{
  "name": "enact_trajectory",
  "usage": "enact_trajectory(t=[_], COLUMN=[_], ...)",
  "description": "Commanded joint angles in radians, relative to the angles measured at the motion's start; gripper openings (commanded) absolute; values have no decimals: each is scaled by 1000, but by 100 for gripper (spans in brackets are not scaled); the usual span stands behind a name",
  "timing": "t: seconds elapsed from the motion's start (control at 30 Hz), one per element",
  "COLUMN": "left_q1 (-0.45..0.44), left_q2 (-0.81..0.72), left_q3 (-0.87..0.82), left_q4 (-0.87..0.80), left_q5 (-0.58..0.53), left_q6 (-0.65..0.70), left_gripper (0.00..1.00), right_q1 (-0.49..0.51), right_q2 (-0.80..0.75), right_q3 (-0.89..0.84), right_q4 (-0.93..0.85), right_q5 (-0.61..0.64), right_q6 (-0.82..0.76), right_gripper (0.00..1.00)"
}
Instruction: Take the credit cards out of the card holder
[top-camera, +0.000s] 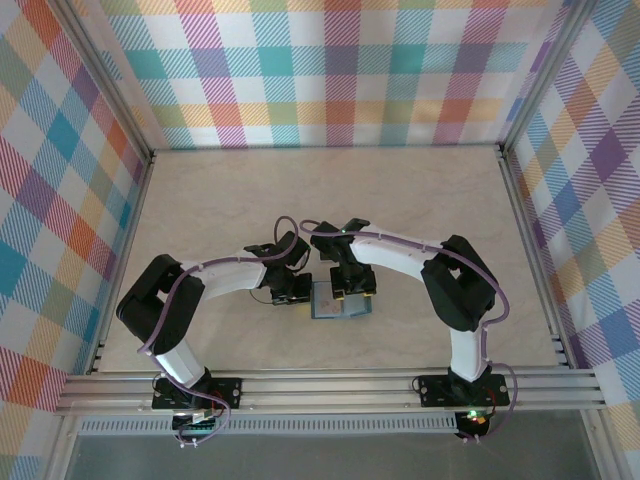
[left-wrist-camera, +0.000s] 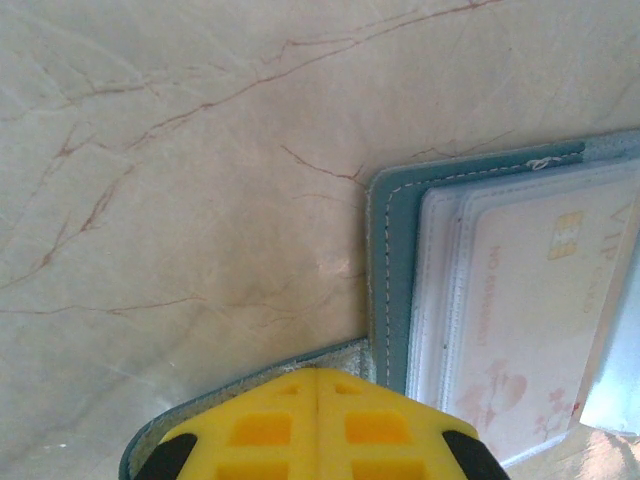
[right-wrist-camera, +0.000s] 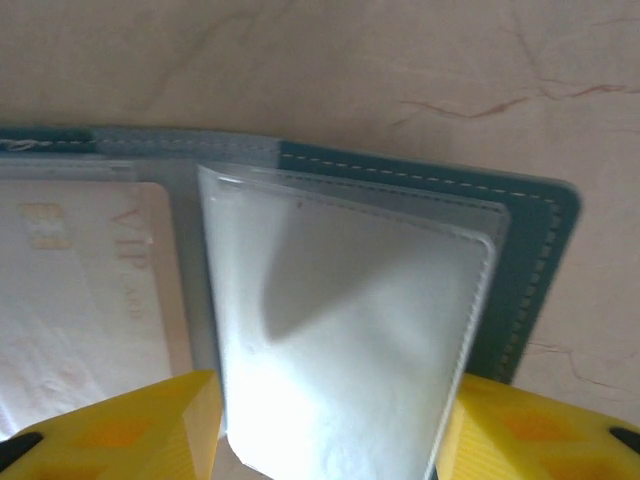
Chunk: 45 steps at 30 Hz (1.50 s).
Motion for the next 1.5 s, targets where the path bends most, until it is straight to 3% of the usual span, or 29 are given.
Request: enact_trajectory(t=[0.0, 0.33, 0.6, 0.77, 1.07, 1.23, 1.47], left_q1=[-10, -16, -28, -31, -38, -40, -40], left_q2=[21, 16, -7, -15, 26, 62, 96], left_q3=[7, 39, 89, 105, 120, 125, 124], left_q4=[-4, -20, -47, -40, 15, 24, -13], left_q5=[18, 29, 24, 41, 115, 132, 95], left_q6=[11, 15, 28, 19, -7, -7, 13], left_gripper=[0, 0, 0, 0, 0, 0, 0], right_q1=[-6, -10, -12, -18, -99, -125, -135], right_q2=[-13, -14, -152, -212, -236, -195, -146], right_q3=[2, -14, -64, -113, -285, -319, -313], right_q4=[-60, -88, -1, 113, 468, 543, 559], right_q5=[56, 108, 62, -52, -446, -520, -527], right_q6=[2, 0, -16, -22, 29, 43, 27], right_gripper=[57, 58, 56, 50, 28, 22, 22])
